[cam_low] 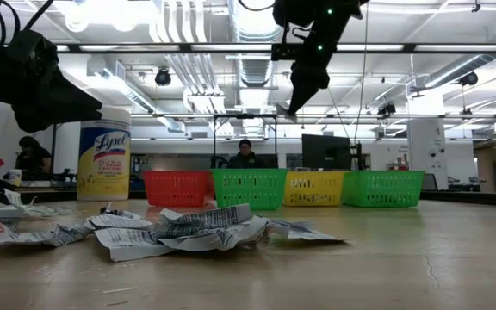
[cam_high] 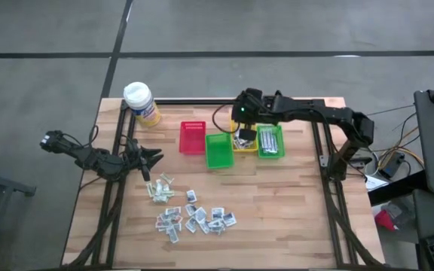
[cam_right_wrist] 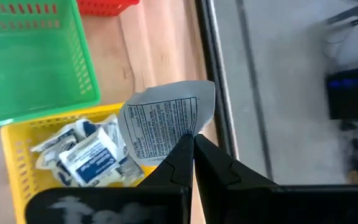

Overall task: Pick & Place First Aid Supplies
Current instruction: Put the alcohol pad into the yellow basket

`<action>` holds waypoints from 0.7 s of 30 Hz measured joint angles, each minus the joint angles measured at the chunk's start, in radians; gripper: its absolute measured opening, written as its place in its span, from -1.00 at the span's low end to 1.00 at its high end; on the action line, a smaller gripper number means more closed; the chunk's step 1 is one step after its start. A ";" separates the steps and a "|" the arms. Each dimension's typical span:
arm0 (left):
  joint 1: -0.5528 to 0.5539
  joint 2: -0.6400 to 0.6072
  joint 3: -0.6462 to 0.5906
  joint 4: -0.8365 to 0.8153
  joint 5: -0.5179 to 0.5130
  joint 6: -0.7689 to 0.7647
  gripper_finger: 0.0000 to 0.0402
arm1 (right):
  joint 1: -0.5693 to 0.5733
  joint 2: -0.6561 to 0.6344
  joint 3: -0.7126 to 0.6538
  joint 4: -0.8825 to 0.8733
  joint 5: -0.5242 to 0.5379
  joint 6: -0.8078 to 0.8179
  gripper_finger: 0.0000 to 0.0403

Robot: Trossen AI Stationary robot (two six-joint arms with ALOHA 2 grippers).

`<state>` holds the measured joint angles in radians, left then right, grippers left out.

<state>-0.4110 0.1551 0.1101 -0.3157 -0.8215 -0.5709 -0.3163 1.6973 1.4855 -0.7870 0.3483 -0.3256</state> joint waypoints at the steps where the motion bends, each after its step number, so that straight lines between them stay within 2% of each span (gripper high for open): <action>1: 0.000 0.000 0.000 -0.001 0.000 0.000 -0.35 | -0.010 0.006 0.016 -0.021 -0.020 0.000 -0.96; 11: 0.000 0.000 0.000 -0.008 -0.024 0.000 -0.35 | -0.072 0.057 0.052 -0.093 -0.195 0.004 -0.96; 21: 0.000 0.000 0.000 -0.008 -0.060 -0.001 -0.35 | -0.073 0.169 0.051 -0.154 -0.204 0.002 -0.96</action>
<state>-0.4107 0.1551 0.1101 -0.3237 -0.8810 -0.5717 -0.3893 1.8663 1.5363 -0.9410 0.1443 -0.3237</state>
